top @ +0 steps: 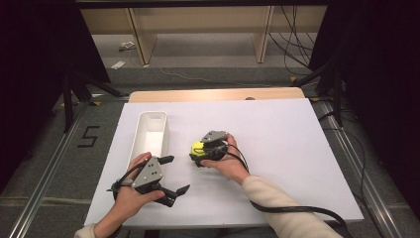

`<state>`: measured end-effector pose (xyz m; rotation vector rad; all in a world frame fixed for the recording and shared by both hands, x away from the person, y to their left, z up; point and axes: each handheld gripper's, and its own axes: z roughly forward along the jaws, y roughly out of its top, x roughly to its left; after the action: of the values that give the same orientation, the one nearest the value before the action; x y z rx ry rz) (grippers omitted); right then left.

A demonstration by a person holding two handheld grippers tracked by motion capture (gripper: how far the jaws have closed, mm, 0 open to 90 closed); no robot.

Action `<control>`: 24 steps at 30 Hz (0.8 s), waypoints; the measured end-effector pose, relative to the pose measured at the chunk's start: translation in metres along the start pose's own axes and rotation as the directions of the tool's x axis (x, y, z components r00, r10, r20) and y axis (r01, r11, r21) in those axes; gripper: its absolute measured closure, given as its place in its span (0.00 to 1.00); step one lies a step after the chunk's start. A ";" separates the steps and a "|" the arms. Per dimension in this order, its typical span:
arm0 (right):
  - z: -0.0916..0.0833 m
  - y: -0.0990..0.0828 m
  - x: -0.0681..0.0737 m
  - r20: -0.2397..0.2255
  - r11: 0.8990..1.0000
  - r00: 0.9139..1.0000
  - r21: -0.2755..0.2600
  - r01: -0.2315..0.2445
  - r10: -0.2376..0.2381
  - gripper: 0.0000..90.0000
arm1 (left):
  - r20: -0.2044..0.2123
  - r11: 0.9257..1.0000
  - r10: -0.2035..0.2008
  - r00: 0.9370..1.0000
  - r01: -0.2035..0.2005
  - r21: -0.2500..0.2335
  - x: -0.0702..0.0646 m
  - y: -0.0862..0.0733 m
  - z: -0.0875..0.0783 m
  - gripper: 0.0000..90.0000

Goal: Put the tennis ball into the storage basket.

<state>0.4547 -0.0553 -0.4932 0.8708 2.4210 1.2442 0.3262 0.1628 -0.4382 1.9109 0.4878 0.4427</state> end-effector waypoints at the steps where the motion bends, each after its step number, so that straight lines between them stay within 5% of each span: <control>1: -0.001 0.000 0.000 0.000 1.000 1.000 -0.003 0.000 0.000 0.29 | 0.000 1.000 0.000 1.000 0.000 0.000 0.000 0.000 0.000 0.00; 24: -0.018 0.018 0.005 -0.018 0.998 1.000 -0.068 -0.001 0.000 0.29 | 0.000 1.000 0.001 1.000 -0.001 0.002 0.000 0.000 0.000 0.00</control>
<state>0.4483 -0.0555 -0.4683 0.8448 2.3773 1.3312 0.3260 0.1627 -0.4382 1.9129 0.4867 0.4430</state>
